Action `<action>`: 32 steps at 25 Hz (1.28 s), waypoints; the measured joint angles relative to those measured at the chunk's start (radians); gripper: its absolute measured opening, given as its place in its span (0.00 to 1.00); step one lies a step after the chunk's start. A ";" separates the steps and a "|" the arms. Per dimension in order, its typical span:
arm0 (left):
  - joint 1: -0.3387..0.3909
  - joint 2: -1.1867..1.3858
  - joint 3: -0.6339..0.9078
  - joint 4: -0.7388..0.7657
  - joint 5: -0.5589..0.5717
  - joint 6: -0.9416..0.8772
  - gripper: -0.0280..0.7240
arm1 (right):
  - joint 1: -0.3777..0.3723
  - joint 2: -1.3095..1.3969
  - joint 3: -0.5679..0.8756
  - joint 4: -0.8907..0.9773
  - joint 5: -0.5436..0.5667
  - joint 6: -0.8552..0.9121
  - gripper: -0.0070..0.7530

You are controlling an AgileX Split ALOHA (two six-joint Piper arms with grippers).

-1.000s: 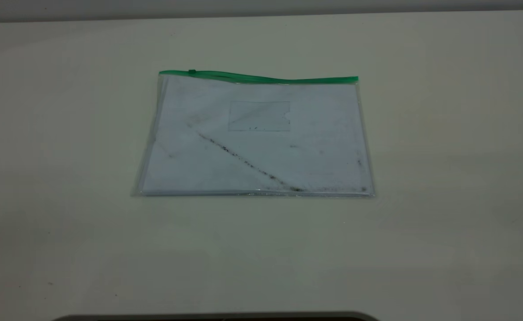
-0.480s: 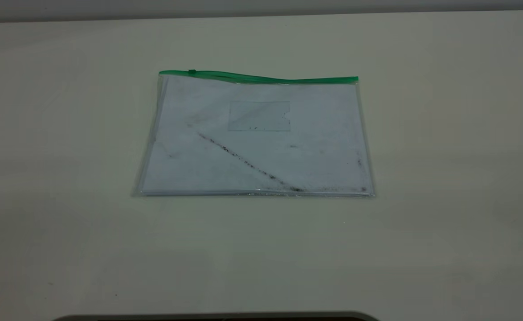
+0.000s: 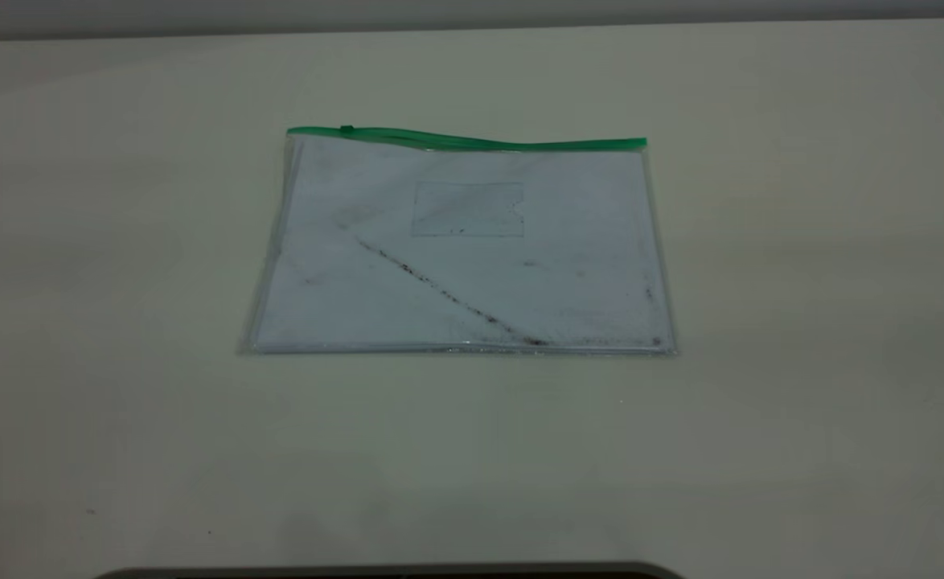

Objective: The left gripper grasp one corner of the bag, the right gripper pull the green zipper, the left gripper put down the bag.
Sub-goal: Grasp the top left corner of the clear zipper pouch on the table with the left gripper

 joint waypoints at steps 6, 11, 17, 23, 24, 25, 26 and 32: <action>0.000 0.315 0.000 -0.197 -0.241 0.145 0.79 | 0.000 0.204 -0.030 0.023 -0.065 -0.012 0.74; 0.000 0.585 -0.029 -0.371 -0.424 0.337 0.79 | 0.000 0.352 -0.046 0.034 -0.130 -0.043 0.74; -0.001 0.901 -0.169 -0.595 -0.481 0.575 0.79 | 0.000 0.489 -0.048 0.084 -0.215 -0.090 0.74; -0.001 1.148 -0.318 -0.794 -0.506 0.785 0.79 | 0.000 0.613 -0.048 0.193 -0.265 -0.198 0.74; -0.001 1.184 -0.343 -0.818 -0.506 0.808 0.79 | 0.000 0.636 -0.048 0.222 -0.278 -0.223 0.74; -0.001 1.220 -0.368 -0.838 -0.507 0.831 0.79 | 0.000 0.660 -0.048 0.247 -0.290 -0.251 0.74; -0.001 1.250 -0.395 -0.857 -0.504 0.854 0.79 | 0.000 0.681 -0.048 0.276 -0.299 -0.274 0.74; -0.001 1.454 -0.557 -0.950 -0.470 0.966 0.79 | 0.000 0.817 -0.048 0.383 -0.352 -0.402 0.74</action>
